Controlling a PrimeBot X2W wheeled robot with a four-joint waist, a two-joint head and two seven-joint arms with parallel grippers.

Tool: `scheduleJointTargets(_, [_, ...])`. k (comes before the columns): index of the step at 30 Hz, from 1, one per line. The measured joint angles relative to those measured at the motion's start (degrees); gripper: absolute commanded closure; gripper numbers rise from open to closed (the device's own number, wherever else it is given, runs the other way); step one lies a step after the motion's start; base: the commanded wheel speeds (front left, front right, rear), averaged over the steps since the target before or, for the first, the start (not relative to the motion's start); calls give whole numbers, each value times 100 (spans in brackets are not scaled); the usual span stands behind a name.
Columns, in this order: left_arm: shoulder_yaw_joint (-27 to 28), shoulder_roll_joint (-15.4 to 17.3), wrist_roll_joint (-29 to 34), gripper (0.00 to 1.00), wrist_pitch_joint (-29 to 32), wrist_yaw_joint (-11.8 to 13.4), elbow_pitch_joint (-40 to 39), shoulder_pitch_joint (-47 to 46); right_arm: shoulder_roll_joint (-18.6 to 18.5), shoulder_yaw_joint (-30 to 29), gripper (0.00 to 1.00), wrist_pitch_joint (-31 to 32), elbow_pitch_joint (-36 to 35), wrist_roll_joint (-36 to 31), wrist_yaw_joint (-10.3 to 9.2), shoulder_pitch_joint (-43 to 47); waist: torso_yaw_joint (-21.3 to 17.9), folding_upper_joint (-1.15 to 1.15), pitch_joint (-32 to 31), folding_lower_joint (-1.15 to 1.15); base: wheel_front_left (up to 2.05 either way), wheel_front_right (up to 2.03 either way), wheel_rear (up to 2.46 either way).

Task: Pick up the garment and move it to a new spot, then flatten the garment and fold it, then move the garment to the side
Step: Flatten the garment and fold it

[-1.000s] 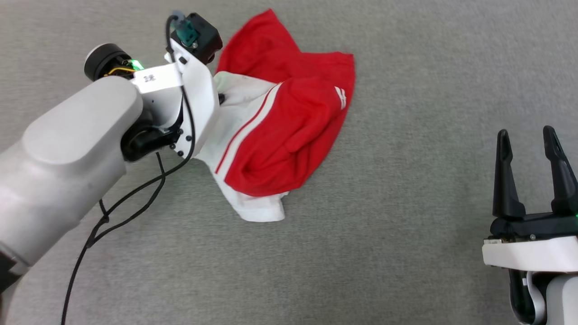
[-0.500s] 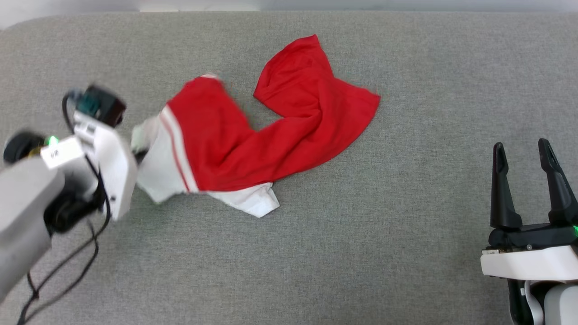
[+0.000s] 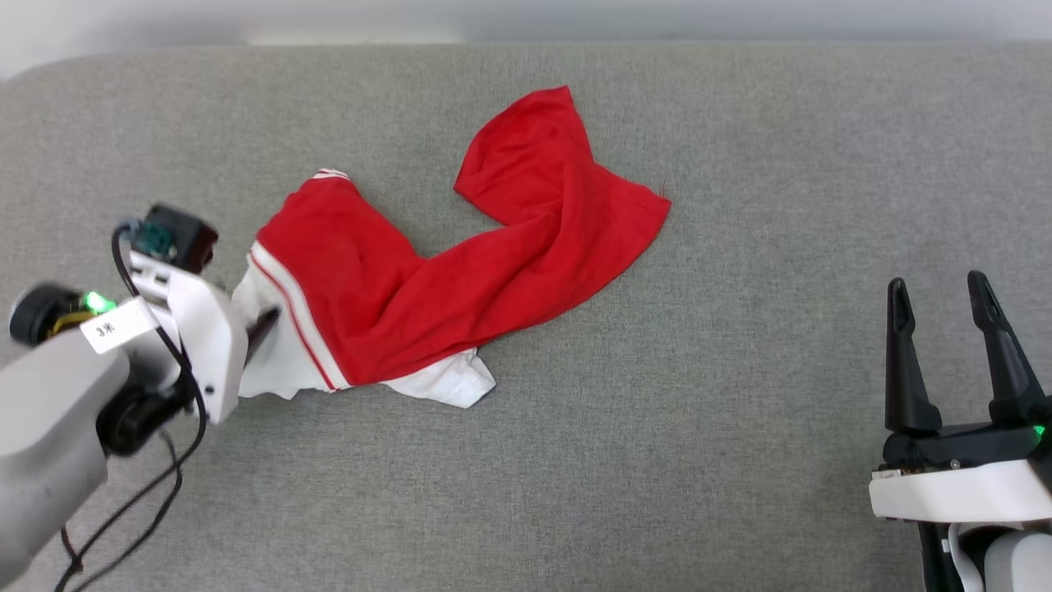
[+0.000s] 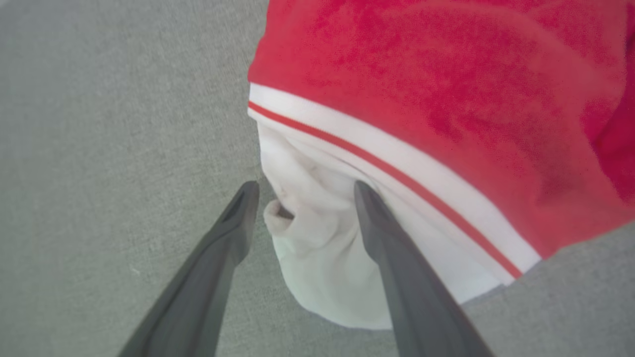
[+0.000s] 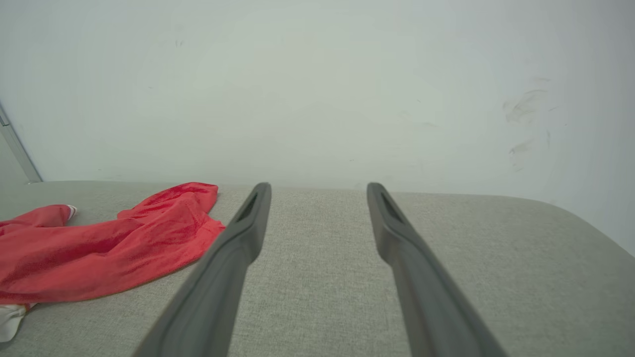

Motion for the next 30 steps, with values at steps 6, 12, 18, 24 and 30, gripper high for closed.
scheduleJointTargets(6, [257,23,477,0,-1005,387,-426,-237,0,-20,0,0,4,1,0,117,13,0,-254,0,0,0,0])
scheduleJointTargets(12, [810,-30,660,0,-2679,1392,-1227,465,0,-70,0,1,-212,-229,0,13,53,0,-537,0,0,0,0])
scheduleJointTargets(18, [2426,-314,1571,0,-2791,2339,-2182,1408,-136,-51,0,0,-521,-665,1,-729,171,0,-525,0,0,0,0])
scheduleJointTargets(24, [3965,-1069,2965,0,-2797,2719,-2819,2881,-850,386,0,0,-325,-586,1,-1840,325,0,-408,0,0,0,0])
scheduleJointTargets(30, [5040,-1969,4070,0,-2797,2535,-3082,3728,-1671,1367,0,8,560,-247,1,-2977,474,0,-271,0,0,0,0])
